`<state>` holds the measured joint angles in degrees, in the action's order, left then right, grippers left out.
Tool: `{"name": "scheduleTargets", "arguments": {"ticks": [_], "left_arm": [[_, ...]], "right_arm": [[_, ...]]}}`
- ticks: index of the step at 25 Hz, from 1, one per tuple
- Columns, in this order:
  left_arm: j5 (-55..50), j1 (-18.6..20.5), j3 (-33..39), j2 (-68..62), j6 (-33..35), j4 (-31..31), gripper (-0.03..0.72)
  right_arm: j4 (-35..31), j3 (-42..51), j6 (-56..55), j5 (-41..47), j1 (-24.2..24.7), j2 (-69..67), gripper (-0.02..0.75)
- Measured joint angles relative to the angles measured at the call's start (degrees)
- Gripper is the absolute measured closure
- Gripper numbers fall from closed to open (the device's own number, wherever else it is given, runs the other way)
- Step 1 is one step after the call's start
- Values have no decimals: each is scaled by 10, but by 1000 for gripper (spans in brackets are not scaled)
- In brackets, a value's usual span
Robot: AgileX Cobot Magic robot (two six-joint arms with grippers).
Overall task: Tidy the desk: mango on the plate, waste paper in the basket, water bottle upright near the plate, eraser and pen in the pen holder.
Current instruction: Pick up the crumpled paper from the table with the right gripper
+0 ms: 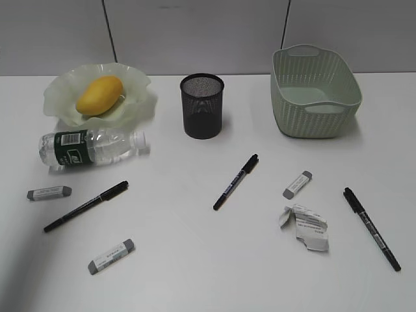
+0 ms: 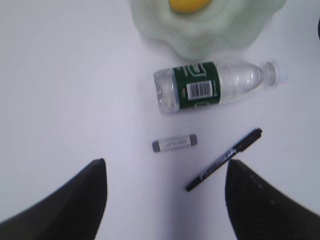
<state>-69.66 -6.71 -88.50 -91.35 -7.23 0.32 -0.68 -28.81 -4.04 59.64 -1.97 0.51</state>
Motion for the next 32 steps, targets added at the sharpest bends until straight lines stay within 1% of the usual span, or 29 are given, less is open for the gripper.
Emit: {"name": "scheduleTargets", "arguments": {"ticks": [4, 7, 11, 13, 16, 19, 25, 29, 32], "left_arm": [[-1, 1, 119, 135, 1, 5, 139], [-2, 1, 195, 244, 2, 6, 140], [-3, 1, 277, 372, 2, 8, 170], [-3, 1, 313, 455, 2, 8, 194], [-5, 2, 360, 544, 2, 8, 219], [9, 2, 411, 633, 2, 14, 225], [80, 2, 523, 789, 4, 50, 225], [91, 2, 568, 858, 5, 54, 225], [88, 2, 579, 898, 6, 54, 225]], "right_arm": [[0, 0, 0, 0, 0, 0, 314], [0, 0, 0, 0, 0, 0, 314], [0, 0, 0, 0, 0, 0, 314], [0, 0, 0, 0, 0, 0, 314], [0, 0, 0, 0, 0, 0, 314], [0, 0, 0, 0, 0, 0, 314], [0, -4, 0, -1, 0, -8, 314], [-11, -20, 0, 0, 0, -57, 314], [-29, -36, 0, 6, 0, -114, 314]]}}
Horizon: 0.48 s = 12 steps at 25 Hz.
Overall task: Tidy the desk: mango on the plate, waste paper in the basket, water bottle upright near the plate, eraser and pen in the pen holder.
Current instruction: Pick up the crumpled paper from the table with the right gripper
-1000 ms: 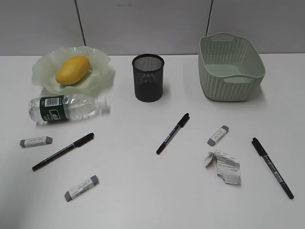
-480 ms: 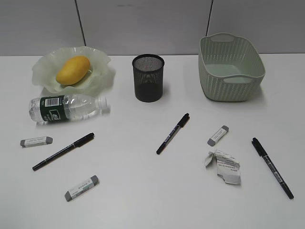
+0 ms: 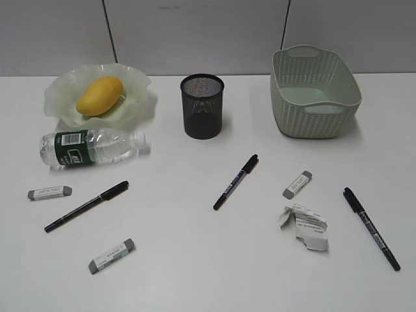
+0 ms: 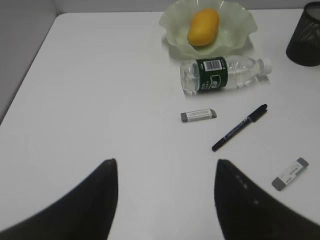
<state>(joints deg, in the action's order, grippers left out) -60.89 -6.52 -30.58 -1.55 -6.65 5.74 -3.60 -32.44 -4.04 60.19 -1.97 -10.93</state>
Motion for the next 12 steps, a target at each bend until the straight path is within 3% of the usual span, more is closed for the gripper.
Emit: {"name": "scheduleTargets", "arguments": {"ticks": [7, 12], "left_arm": [[-3, 0, 4, 20, 36, -24, 228], [-3, 0, 4, 20, 42, -27, 230]], "right_arm": [[-11, -72, 27, 71, 0, -185, 314], [-13, -139, 40, 72, 0, -302, 314]]}}
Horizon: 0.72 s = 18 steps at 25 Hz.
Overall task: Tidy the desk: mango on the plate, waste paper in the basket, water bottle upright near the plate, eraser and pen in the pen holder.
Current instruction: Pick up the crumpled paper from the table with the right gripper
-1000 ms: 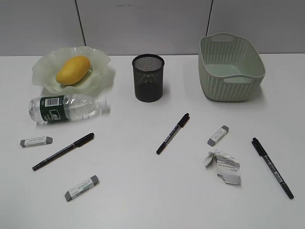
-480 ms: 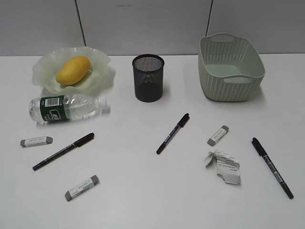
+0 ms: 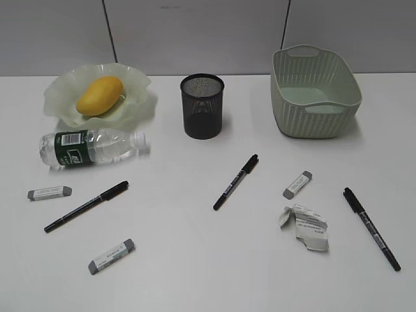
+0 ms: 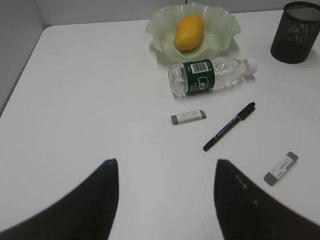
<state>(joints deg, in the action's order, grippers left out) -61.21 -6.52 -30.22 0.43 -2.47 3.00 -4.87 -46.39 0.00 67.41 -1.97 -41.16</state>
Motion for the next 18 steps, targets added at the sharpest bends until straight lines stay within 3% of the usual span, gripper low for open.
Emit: {"name": "scheduleTargets", "arguments": {"ticks": [4, 13, 18], "left_arm": [[0, 0, 0, 0, 1, -1, 232], [0, 0, 2, 0, 1, -1, 232], [0, 0, 2, 0, 1, -1, 233]], "right_arm": [[-4, -74, 4, -1, -19, -96, 305], [12, -158, 23, -37, -203, -311, 210], [11, -158, 25, -93, -267, -437, 205]]}}
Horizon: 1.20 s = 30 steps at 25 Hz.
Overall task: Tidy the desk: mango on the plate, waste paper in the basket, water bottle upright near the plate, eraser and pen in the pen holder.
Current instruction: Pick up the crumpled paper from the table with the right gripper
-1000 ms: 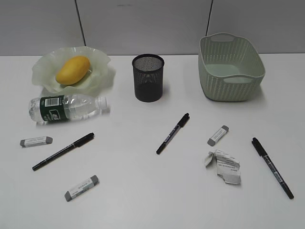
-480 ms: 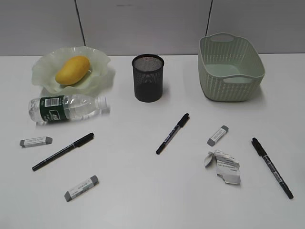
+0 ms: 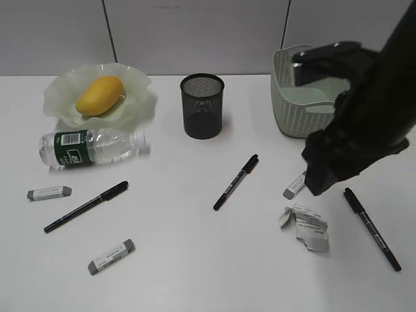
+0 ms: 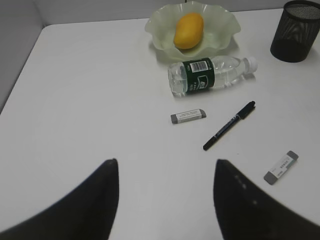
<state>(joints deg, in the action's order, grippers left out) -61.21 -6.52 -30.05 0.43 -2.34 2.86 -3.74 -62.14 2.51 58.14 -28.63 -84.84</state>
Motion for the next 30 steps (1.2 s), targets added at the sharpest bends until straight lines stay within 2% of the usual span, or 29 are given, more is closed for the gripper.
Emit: {"name": "scheduleTargets", "arguments": {"ticks": [10, 15, 23, 25, 26, 30], "left_arm": [[0, 0, 0, 0, 0, 0, 234], [0, 0, 0, 0, 0, 0, 234], [0, 0, 0, 0, 0, 0, 234], [0, 0, 0, 0, 0, 0, 234], [0, 0, 0, 0, 0, 0, 234], [0, 0, 0, 0, 1, 0, 234]], "right_arm": [[2, 0, 21, -53, -5, -179, 205], [21, -1, 23, -104, -5, -220, 205], [30, -1, 24, -133, -5, -261, 218], [30, -1, 24, -133, -5, -268, 281], [30, -1, 24, -132, -5, -271, 342], [30, -7, 24, -110, -5, -274, 654]]}}
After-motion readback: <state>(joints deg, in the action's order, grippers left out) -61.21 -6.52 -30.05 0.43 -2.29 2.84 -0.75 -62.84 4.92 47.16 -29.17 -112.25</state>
